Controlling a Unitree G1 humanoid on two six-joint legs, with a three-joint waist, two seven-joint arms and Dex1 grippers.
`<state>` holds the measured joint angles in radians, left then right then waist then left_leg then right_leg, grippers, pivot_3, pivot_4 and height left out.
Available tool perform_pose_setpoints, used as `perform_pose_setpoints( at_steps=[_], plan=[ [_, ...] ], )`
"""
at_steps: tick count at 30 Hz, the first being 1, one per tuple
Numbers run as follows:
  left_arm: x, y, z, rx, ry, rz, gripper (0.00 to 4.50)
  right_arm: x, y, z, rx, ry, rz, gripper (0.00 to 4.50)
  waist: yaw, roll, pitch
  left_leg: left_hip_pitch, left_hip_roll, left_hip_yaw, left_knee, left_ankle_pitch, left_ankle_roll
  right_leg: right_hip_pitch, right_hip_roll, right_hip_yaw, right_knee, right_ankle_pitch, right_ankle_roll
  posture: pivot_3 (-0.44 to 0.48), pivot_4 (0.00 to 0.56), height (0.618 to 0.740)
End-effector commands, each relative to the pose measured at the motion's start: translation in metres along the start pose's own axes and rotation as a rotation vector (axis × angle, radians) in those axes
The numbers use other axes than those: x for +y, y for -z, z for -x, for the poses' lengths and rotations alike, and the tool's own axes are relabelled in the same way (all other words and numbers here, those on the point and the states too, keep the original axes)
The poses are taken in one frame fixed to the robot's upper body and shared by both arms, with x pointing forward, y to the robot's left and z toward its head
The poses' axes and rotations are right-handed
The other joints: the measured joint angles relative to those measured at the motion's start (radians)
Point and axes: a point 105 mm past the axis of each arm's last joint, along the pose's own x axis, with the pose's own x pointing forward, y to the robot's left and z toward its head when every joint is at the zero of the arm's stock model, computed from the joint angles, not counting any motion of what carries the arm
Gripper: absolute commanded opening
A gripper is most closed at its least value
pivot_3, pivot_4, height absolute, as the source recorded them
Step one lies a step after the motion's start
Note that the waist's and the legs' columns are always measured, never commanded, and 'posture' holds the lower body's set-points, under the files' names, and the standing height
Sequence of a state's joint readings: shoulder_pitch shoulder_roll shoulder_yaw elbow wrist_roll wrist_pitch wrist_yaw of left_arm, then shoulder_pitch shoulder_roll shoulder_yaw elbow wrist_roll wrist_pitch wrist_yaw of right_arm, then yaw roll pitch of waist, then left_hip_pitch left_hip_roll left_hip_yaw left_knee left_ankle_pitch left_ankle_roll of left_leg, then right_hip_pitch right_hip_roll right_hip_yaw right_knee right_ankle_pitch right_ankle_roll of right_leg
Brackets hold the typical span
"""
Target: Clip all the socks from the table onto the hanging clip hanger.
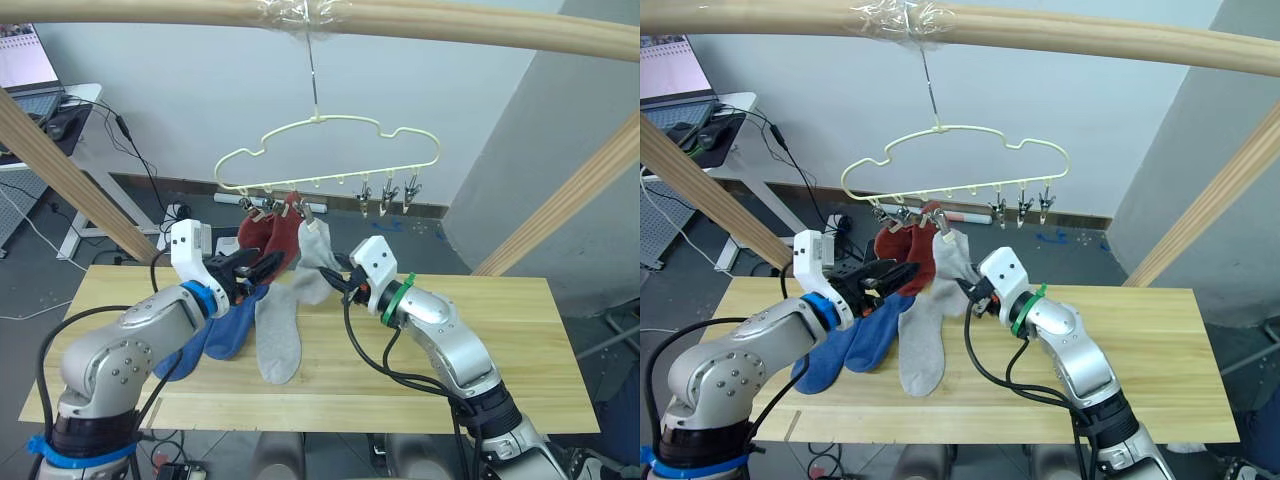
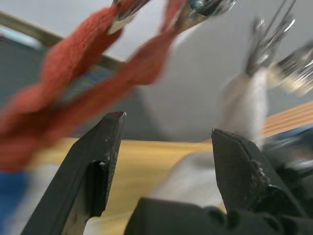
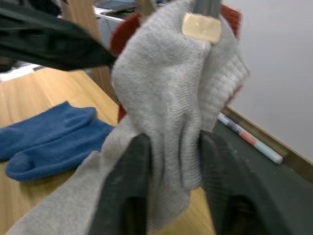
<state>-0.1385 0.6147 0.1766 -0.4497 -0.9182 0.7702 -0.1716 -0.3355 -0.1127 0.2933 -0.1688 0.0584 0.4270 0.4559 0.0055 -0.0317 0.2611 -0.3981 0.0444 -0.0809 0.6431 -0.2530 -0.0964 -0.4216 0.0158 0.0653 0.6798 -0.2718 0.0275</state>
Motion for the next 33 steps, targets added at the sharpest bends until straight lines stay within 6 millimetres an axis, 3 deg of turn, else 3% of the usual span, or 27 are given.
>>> perform_pose_setpoints(
  at_steps=[1,3,8,15,27,33],
  plan=[
    [-0.011,-0.011,0.006,-0.076,0.088,-0.098,3.16,-0.013,0.0,0.01,0.004,0.073,0.001,2.19,0.003,0.0,0.0,0.0,0.0,0.0,0.0,0.0,0.0,0.0,0.0,0.0,0.0,0.0,0.0,0.143,0.236,0.74],
    [-0.013,-0.009,0.011,-0.061,0.153,-0.147,3.16,-0.019,0.002,0.018,0.016,0.107,-0.027,2.19,0.007,0.0,0.0,0.0,0.0,0.0,0.0,-0.002,0.003,0.0,0.0,0.0,0.0,0.0,0.0,0.143,0.236,0.74],
    [-0.019,-0.026,0.021,-0.156,0.256,-0.224,3.16,-0.035,-0.026,0.031,-0.045,0.206,-0.012,2.19,0.012,0.002,0.001,-0.001,0.0,0.001,0.0,-0.002,0.003,-0.001,0.0,0.001,0.0,-0.003,0.004,0.139,0.243,0.74],
    [-0.041,-0.035,0.023,-0.207,0.359,-0.288,3.16,-0.031,-0.069,0.011,-0.179,0.262,-0.057,2.19,0.001,0.002,0.001,-0.001,0.001,0.001,0.0,-0.002,0.003,-0.002,0.001,0.001,0.0,-0.004,0.004,0.135,0.246,0.74],
    [-0.048,-0.044,0.019,-0.252,0.355,-0.29,3.16,-0.035,-0.078,0.0,-0.192,0.285,-0.1,2.19,0.001,0.003,0.002,-0.001,0.001,0.001,0.0,-0.002,0.004,-0.002,0.0,0.0,0.0,-0.003,0.004,0.145,0.251,0.74],
    [-0.049,-0.047,0.018,-0.271,0.347,-0.294,3.16,-0.026,-0.065,0.008,-0.149,0.245,-0.09,2.19,0.001,0.003,0.002,-0.001,0.001,0.001,-0.001,-0.002,0.004,-0.002,0.0,0.0,0.0,-0.003,0.004,0.144,0.254,0.74]
  ],
)
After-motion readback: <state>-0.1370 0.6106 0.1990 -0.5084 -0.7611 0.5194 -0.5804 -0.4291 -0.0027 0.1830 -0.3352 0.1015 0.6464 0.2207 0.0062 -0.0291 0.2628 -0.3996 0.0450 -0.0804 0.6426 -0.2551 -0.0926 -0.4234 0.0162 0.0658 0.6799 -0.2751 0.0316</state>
